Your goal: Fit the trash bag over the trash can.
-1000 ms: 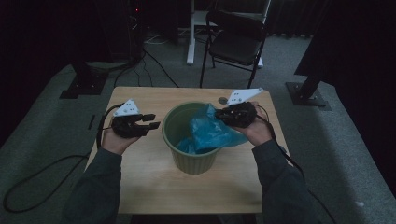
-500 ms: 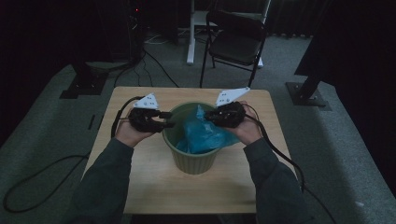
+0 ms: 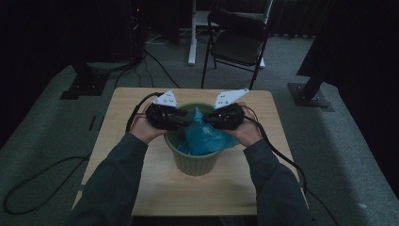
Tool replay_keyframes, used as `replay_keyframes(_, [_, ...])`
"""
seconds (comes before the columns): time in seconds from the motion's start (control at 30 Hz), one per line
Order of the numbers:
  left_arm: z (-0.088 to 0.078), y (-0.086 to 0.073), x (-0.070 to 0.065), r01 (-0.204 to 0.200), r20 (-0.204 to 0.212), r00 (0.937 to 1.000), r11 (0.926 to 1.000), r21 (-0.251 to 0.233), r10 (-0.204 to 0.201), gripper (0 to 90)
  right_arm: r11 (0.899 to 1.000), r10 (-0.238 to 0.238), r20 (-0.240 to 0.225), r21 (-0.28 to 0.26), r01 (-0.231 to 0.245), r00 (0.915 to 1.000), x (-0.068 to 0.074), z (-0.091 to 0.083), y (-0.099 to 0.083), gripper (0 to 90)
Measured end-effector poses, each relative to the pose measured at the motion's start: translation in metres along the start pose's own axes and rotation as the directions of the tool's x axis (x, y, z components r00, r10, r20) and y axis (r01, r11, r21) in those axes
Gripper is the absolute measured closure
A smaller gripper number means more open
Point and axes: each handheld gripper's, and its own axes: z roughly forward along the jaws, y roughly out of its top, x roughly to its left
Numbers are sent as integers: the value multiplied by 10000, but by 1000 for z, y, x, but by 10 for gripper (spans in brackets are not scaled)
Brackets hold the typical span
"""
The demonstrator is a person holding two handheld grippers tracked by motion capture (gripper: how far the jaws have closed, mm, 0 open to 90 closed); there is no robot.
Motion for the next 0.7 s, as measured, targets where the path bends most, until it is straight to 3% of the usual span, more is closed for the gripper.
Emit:
replay_keyframes(0.07, [2, 1, -1, -101, 12, 9999, 9999, 16, 101, 600, 10000, 2, 8, 37, -3, 10000, 0, 0, 0, 845])
replay_keyframes(0.1, [4, 1, -3, -185, -19, 9998, 9998, 42, 185, 696, 10000, -4, -3, 53, 4, 10000, 0, 1, 0, 845])
replay_keyframes(0.23, [9, 1, -7, -462, -70, 9989, 9984, 337, 465, 776, 9999, 3, -12, 106, -2, 10000, 1, 2, -1, 845])
replay_keyframes(0.37, [9, 1, -11, -640, -123, 9978, 9975, 290, 644, 887, 9998, -24, 12, 183, 24, 10000, 0, 1, -1, 845])
replay_keyframes(0.57, [8, -2, -17, -872, -199, 9959, 9955, 379, 880, 900, 9992, -116, 183, 395, 109, 9998, 0, -2, -3, 820])
replay_keyframes(0.7, [5, -8, -15, -816, -350, 9959, 9958, 406, 831, 900, 9980, 84, 480, 626, -114, 9988, -2, -8, -11, 778])
